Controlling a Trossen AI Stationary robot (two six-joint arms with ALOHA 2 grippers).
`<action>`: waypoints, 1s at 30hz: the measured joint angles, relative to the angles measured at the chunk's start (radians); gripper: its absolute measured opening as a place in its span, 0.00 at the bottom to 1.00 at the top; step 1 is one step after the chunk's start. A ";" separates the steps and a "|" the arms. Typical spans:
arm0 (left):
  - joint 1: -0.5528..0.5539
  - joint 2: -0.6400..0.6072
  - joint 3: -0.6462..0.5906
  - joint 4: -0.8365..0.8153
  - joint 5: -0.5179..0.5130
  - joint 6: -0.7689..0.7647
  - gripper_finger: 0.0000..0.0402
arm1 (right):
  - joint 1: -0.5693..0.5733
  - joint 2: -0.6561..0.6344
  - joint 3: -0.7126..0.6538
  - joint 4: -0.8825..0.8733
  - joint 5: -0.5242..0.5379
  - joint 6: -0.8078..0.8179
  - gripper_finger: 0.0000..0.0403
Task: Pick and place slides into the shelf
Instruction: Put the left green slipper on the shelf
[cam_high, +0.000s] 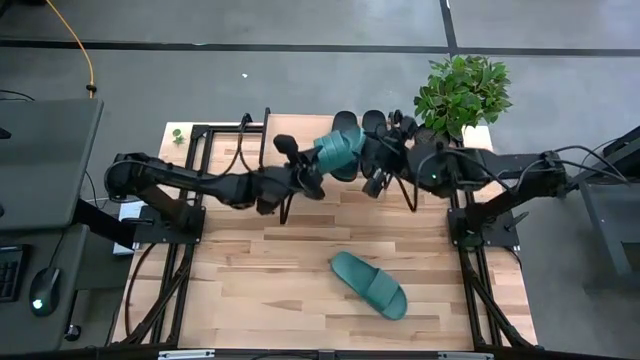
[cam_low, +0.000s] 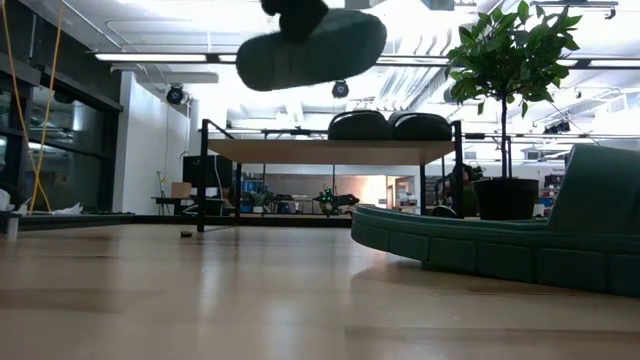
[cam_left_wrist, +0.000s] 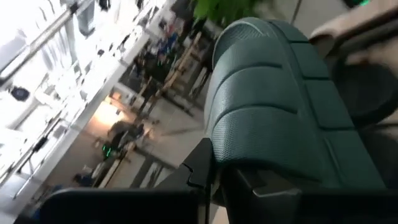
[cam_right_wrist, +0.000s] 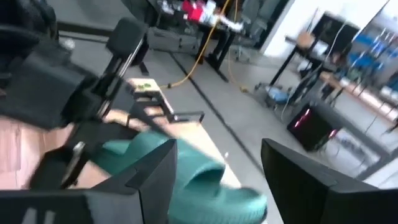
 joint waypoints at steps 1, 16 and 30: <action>0.013 -0.002 0.000 -0.015 0.000 -0.002 0.03 | -0.018 0.000 0.000 -0.014 -0.012 0.028 0.56; 0.207 -0.003 0.000 -0.021 0.025 0.163 0.03 | -0.371 0.000 0.000 0.065 -0.326 0.118 0.56; 0.070 -0.067 0.042 -0.032 -0.101 0.180 0.05 | -0.617 0.000 0.000 0.166 -0.849 0.884 0.56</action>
